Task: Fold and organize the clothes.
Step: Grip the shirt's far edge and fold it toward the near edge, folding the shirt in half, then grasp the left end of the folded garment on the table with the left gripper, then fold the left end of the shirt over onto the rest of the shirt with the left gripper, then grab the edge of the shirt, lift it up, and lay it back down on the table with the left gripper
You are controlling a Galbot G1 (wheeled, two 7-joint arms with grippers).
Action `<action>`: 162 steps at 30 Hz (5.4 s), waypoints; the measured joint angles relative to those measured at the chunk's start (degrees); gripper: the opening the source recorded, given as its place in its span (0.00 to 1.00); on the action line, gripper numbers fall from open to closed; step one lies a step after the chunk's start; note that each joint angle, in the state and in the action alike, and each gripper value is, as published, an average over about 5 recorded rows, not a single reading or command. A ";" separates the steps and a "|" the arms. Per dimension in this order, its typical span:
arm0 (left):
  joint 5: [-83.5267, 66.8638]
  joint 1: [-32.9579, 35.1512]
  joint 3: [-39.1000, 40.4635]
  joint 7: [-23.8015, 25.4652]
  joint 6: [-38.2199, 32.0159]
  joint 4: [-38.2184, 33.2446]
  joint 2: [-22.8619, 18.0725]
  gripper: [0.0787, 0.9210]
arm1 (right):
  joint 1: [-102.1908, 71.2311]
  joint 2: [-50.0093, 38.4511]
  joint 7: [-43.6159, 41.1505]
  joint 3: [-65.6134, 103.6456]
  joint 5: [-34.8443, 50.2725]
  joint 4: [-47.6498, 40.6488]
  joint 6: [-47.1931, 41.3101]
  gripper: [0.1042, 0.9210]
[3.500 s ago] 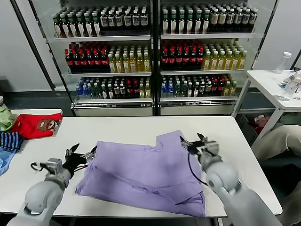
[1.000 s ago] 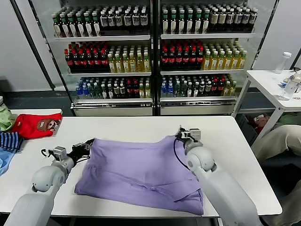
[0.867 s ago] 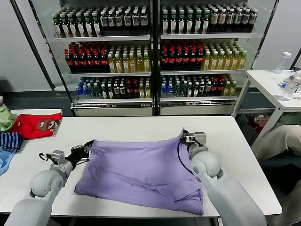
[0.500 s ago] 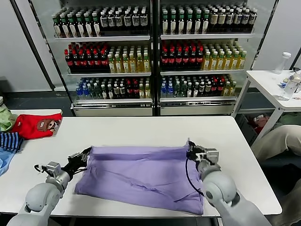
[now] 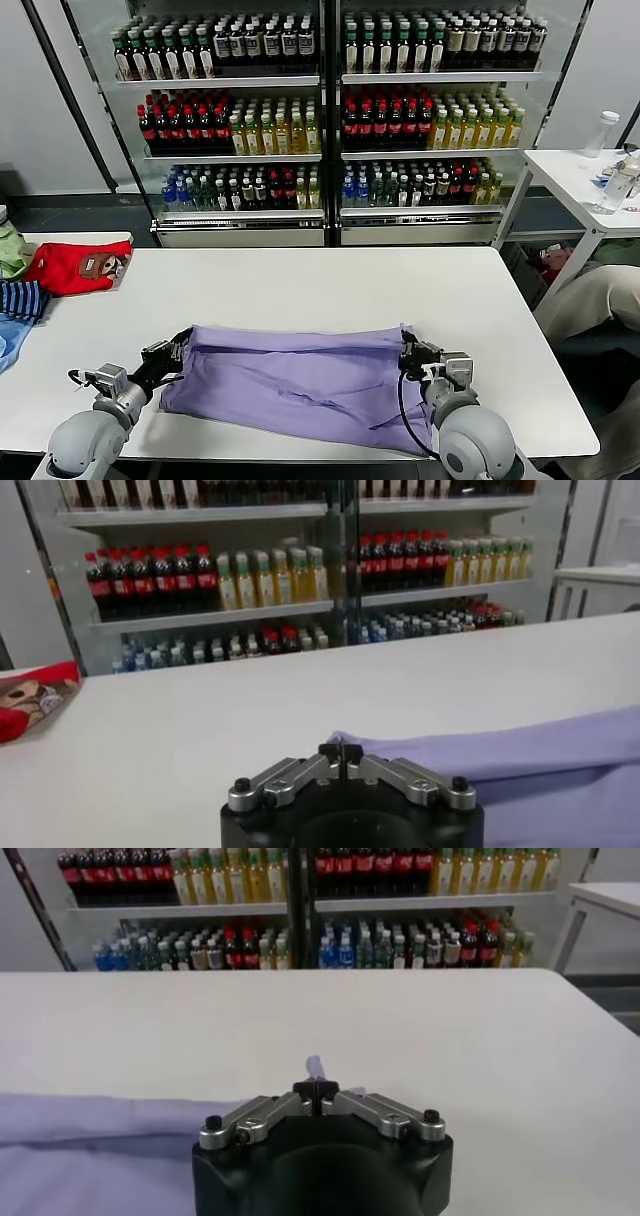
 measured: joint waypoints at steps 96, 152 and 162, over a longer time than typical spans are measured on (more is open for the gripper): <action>-7.11 7.75 -10.23 -29.07 20.41 -24.29 -4.28 0.02 | -9.66 -1.04 -2.89 4.59 -9.31 8.14 -0.35 0.88; -4.89 7.54 -2.66 -18.56 18.65 -14.92 -12.29 0.84 | -11.35 -0.44 -3.53 5.66 -10.30 8.13 -0.35 0.88; -6.07 7.33 -2.56 -17.62 17.78 -12.70 -13.28 0.51 | -11.28 -0.44 -3.54 5.21 -10.30 8.18 -0.35 0.88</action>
